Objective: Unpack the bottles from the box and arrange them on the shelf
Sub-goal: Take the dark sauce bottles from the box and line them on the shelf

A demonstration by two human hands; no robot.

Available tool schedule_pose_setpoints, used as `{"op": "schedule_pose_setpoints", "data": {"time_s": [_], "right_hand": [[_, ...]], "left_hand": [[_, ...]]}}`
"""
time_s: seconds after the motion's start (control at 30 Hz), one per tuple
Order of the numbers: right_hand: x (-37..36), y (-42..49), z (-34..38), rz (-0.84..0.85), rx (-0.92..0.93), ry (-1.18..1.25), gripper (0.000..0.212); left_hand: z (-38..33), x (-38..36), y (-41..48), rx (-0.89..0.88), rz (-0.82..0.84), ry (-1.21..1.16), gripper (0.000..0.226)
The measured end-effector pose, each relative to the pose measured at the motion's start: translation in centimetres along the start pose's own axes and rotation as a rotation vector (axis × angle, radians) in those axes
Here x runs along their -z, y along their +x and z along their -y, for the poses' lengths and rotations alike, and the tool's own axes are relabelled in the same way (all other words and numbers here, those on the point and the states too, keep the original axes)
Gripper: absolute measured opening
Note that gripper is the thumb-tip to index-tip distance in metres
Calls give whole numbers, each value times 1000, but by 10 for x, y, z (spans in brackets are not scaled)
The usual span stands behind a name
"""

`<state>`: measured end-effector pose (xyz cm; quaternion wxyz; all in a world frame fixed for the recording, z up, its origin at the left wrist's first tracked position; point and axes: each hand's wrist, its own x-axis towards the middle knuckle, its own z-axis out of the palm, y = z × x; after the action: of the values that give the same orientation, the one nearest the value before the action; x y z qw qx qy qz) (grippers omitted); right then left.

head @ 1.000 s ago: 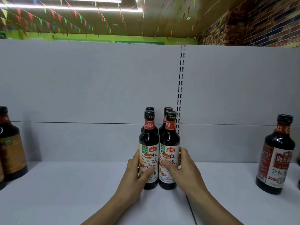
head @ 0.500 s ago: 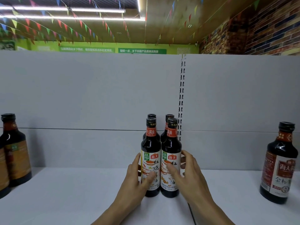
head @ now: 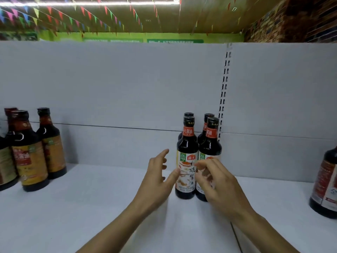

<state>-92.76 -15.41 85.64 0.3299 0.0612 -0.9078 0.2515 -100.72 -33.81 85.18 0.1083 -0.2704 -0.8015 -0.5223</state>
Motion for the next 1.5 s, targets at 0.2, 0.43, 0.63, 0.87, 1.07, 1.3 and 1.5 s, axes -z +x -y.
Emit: {"op": "schedule_pose_setpoints", "data": {"time_s": [0.2,0.43,0.63,0.87,1.07,1.3,1.5], "right_hand": [[-16,4,49,127,70,53,29],[-68,2,134,263,172,183,34],[-107,-20,210,376,224,324,34],[-166,-63,305,514,327,495,36],[-229,-104,379,697,423,645,36],[-297,-136,449,925,542,781,34],[-341,-156,490,1147,656,859,37]], "left_hand": [[6,41,-32,59,-17,2,63],[17,125,-98,146,-170,33,61],[24,202,-169,226,-318,73,58],[33,277,-282,339,-482,158,56],[44,321,-375,508,-660,221,49],[57,349,-446,695,-904,287,46],[73,354,-480,883,-1105,319,53]]}}
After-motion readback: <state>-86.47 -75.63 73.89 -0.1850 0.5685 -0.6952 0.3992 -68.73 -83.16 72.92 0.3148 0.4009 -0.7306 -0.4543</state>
